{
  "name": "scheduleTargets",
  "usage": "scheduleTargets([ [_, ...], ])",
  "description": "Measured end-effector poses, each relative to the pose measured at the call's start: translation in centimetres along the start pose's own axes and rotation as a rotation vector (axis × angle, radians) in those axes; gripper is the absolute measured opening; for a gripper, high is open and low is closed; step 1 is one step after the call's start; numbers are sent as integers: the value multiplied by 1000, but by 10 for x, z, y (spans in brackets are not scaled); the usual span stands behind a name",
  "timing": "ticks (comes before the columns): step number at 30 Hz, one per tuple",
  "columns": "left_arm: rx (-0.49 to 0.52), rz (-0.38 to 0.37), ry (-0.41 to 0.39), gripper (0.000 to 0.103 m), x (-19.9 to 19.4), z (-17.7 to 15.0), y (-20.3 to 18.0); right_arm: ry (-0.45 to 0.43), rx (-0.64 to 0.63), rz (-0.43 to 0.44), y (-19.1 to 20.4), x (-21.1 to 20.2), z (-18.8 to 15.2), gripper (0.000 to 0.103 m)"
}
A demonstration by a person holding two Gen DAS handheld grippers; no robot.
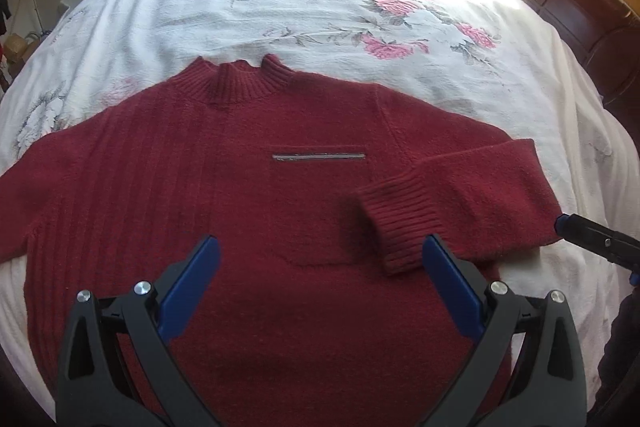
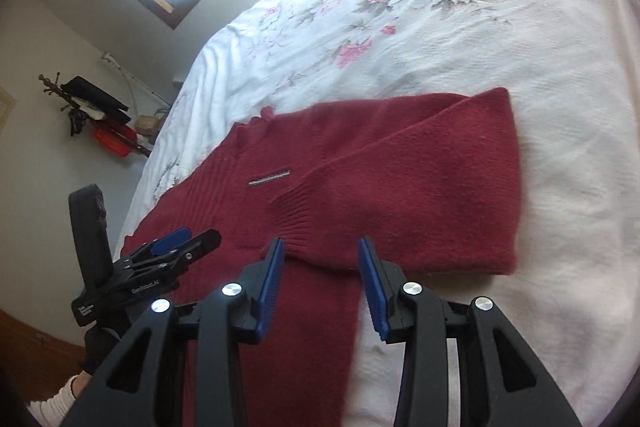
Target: Fold small clothes
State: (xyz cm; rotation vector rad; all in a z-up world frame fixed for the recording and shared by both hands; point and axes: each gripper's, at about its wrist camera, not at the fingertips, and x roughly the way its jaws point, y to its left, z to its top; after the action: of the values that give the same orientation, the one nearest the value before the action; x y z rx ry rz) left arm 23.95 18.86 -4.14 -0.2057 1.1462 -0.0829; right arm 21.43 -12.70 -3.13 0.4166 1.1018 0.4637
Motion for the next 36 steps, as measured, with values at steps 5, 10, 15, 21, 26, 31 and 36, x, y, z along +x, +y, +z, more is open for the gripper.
scheduleTargets([
  [5, -41, 23, 121, 100, 49, 0, -22, 12, 40, -33, -29, -4, -17, 40],
  [10, -41, 5, 141, 78, 72, 4, -32, 17, 53, -56, -42, 4, -26, 40],
  [15, -71, -122, 116, 22, 65, 14, -35, -3, 63, -67, -42, 4, -25, 41],
  [21, -114, -199, -37, 16, 12, 24, -6, -28, 79, -56, -38, 2, -17, 41],
  [26, -121, -108, -122, 16, -24, 37, 47, -37, 87, -51, -32, 7, -3, 46],
  [31, -192, -16, -134, 16, -42, 45, 105, -13, 130, -46, -29, 31, 16, 55],
  [36, -264, 40, -139, 16, -49, 42, 168, 61, 157, -21, -21, 72, 30, 57],
])
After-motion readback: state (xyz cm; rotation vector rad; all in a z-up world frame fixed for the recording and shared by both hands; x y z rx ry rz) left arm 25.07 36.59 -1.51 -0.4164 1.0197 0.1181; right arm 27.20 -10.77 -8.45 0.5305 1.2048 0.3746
